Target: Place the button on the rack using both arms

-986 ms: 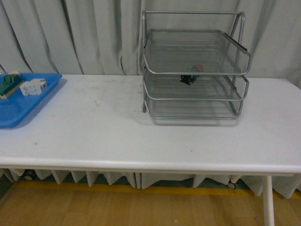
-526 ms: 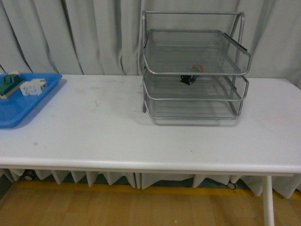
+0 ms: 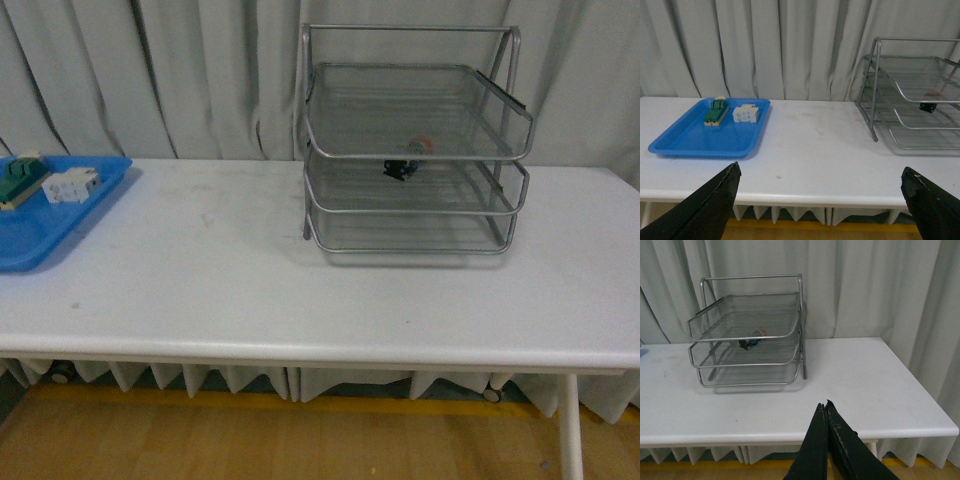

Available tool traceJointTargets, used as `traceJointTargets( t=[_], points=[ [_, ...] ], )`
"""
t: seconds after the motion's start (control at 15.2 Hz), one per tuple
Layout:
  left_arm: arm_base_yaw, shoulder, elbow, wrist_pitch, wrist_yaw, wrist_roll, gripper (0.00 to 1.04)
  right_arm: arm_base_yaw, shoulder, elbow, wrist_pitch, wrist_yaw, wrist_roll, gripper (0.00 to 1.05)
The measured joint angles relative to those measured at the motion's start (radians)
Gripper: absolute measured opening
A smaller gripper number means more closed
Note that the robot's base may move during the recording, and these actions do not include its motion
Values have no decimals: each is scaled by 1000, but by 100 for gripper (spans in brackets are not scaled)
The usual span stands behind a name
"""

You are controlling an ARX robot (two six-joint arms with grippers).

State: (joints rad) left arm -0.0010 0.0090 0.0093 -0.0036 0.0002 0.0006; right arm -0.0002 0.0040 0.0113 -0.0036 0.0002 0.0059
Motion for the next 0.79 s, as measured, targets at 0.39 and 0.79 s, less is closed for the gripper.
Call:
traceJointTargets(
  t=[0.39, 0.79],
  points=[
    [0, 0, 0, 1, 0, 0, 98, 0, 0, 0, 0, 0, -2, 24],
    [0, 0, 0, 1, 0, 0, 98, 0, 0, 0, 1, 0, -2, 86]
  ],
)
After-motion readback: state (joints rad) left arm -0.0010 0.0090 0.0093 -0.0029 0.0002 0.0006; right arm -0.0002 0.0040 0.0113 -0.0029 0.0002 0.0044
